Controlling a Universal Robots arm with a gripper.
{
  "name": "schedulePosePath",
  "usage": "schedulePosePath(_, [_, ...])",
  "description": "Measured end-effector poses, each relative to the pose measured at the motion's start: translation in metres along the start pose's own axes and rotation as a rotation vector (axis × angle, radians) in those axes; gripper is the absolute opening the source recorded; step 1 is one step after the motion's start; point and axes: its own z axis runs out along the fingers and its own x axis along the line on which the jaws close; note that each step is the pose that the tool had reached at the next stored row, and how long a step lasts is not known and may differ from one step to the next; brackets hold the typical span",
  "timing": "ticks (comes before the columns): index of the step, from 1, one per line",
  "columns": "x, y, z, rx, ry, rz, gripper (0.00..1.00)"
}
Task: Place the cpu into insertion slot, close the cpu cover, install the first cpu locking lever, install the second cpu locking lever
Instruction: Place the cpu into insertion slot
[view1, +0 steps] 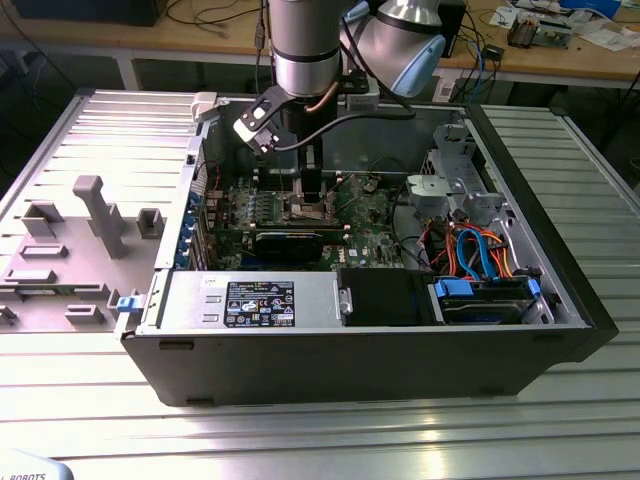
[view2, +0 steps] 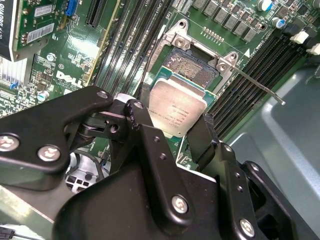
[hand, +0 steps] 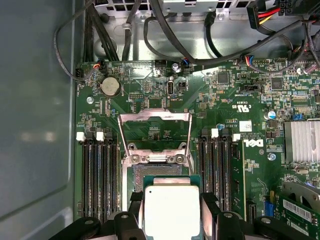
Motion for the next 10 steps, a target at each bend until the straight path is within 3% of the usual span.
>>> schedulePosePath(10, [0.0012,-0.0001,0.0017,-0.0005,-0.0019,0.023,0.54])
